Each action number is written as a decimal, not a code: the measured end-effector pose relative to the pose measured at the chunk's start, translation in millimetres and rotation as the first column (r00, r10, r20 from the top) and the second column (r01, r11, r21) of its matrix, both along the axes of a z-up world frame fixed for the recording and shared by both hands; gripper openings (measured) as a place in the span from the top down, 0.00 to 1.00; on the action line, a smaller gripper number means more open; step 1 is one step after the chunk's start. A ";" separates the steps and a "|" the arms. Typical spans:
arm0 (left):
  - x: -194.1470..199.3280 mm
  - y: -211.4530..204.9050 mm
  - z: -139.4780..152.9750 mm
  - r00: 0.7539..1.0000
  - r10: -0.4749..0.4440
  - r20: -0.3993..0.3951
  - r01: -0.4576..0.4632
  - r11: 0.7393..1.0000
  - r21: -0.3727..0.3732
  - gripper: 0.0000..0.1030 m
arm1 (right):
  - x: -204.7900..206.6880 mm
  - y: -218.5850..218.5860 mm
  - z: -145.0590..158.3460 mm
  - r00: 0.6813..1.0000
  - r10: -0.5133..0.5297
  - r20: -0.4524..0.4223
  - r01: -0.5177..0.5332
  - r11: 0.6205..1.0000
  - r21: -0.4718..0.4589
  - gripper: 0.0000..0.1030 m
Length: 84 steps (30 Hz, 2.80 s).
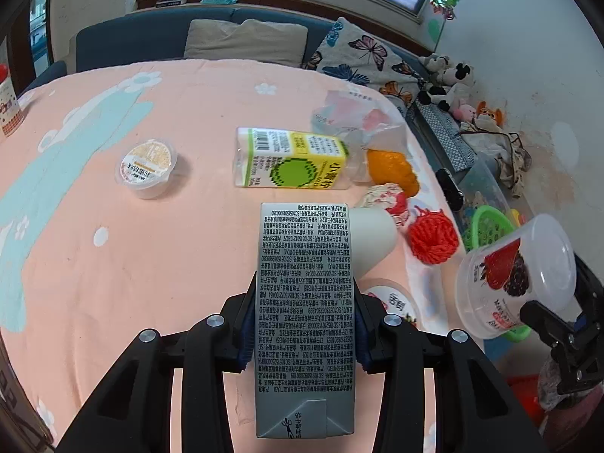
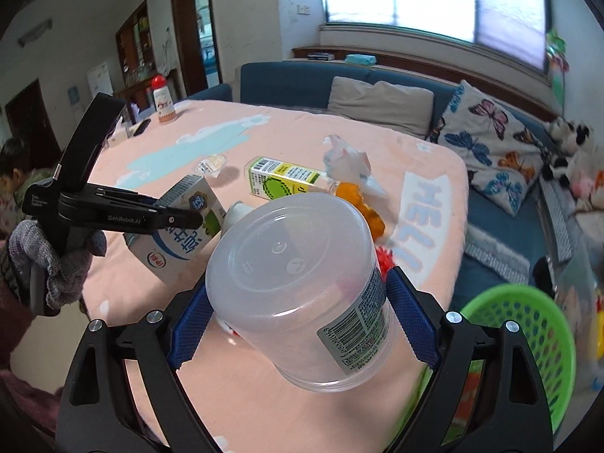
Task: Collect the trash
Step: 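Carry both items to the green basket and open the right tool over it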
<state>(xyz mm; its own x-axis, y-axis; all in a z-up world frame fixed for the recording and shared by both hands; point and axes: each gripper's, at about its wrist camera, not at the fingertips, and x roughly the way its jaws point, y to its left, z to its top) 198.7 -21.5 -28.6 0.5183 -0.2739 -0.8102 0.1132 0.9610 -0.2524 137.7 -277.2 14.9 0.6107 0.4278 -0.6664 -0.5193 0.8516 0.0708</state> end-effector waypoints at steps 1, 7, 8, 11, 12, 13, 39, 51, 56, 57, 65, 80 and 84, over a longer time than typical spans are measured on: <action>-1.6 -2.1 2.2 1.000 -0.005 0.005 0.005 1.000 0.000 0.62 | -2.8 -2.8 0.1 1.000 -0.010 -0.004 0.010 1.000 0.009 0.16; -7.2 -4.3 7.7 1.000 -0.005 0.018 0.004 1.000 0.012 0.62 | -15.0 -17.1 -2.2 0.999 -0.048 -0.024 0.050 0.997 0.059 0.16; -7.9 -4.4 8.1 1.000 -0.002 0.018 0.002 1.000 0.015 0.62 | -17.3 -19.2 -2.5 0.998 -0.053 -0.031 0.055 0.996 0.073 0.16; -10.0 -1.9 9.6 1.000 0.001 0.020 -0.002 1.000 0.016 0.62 | -22.7 -21.4 -4.2 0.997 -0.064 -0.034 0.066 0.994 0.083 0.16; -10.9 -0.8 11.0 1.000 0.005 0.024 -0.006 1.000 0.016 0.62 | -24.0 -22.0 -4.7 0.997 -0.064 -0.037 0.067 0.994 0.087 0.16; -11.6 0.0 11.8 1.000 0.009 0.025 -0.009 1.000 0.015 0.62 | -25.2 -22.7 -4.9 0.997 -0.069 -0.039 0.072 0.993 0.090 0.16; -31.7 1.3 50.2 0.994 -0.002 0.108 0.005 1.000 -0.027 0.62 | -44.0 -56.0 -2.8 0.985 -0.167 -0.044 0.171 0.973 0.158 0.16; -34.8 -28.7 61.2 0.989 -0.075 0.125 0.081 0.996 -0.048 0.62 | -52.8 -77.6 0.6 0.975 -0.220 -0.032 0.222 0.960 0.170 0.16; -34.8 -39.4 61.8 0.987 -0.105 0.125 0.112 0.992 -0.054 0.62 | -57.5 -86.3 0.5 0.968 -0.248 -0.033 0.250 0.953 0.173 0.16; -34.8 -41.6 61.6 0.986 -0.111 0.124 0.119 0.991 -0.055 0.62 | -59.5 -88.5 0.4 0.967 -0.254 -0.032 0.255 0.951 0.175 0.16; -34.0 -56.3 58.3 0.982 -0.151 0.113 0.159 0.985 -0.070 0.62 | -68.0 -101.0 4.9 0.957 -0.289 -0.026 0.289 0.940 0.180 0.16; -17.3 -124.7 48.6 0.955 -0.291 0.064 0.295 0.952 -0.086 0.62 | -66.9 -156.4 -2.9 0.896 -0.442 -0.032 0.441 0.884 0.156 0.16; -13.3 -149.0 45.0 0.941 -0.334 0.054 0.337 0.938 -0.083 0.62 | -59.3 -183.4 -9.6 0.852 -0.522 -0.037 0.521 0.843 0.134 0.16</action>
